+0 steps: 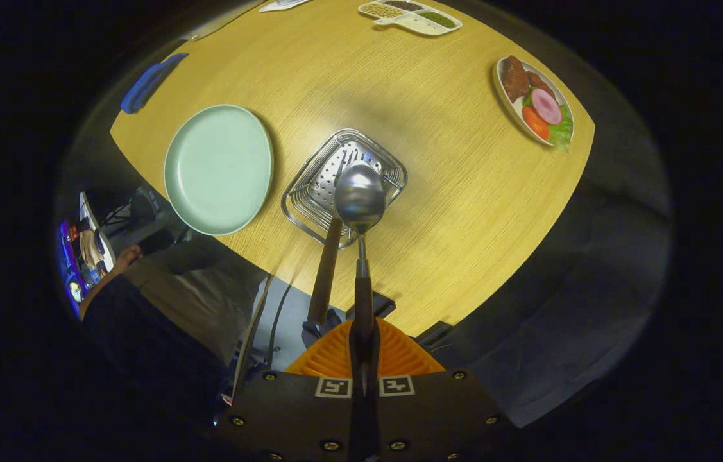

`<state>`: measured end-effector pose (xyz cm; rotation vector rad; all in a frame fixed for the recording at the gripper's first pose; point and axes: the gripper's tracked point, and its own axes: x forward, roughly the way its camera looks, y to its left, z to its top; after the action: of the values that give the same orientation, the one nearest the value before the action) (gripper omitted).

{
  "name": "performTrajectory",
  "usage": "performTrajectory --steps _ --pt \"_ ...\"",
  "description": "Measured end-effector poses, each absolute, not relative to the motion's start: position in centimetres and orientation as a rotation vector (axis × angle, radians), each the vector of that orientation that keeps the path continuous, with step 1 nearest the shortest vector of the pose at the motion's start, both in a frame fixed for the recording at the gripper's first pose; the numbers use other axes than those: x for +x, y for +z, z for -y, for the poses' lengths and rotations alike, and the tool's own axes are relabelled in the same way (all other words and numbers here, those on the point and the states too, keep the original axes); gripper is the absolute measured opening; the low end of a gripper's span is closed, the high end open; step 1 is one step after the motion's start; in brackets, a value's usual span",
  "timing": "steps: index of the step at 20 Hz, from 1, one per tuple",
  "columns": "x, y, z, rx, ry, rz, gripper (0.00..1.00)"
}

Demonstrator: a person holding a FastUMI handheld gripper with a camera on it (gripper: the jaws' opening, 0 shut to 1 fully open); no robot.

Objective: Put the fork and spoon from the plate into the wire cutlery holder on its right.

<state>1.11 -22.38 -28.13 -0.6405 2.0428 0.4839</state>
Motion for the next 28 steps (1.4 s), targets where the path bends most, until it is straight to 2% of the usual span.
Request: performTrajectory --steps 13,28 --pt "3.5 -31.2 21.0 -0.745 0.518 -2.145 0.04" --pt "5.8 -30.2 18.6 -0.528 0.459 -2.027 0.13"
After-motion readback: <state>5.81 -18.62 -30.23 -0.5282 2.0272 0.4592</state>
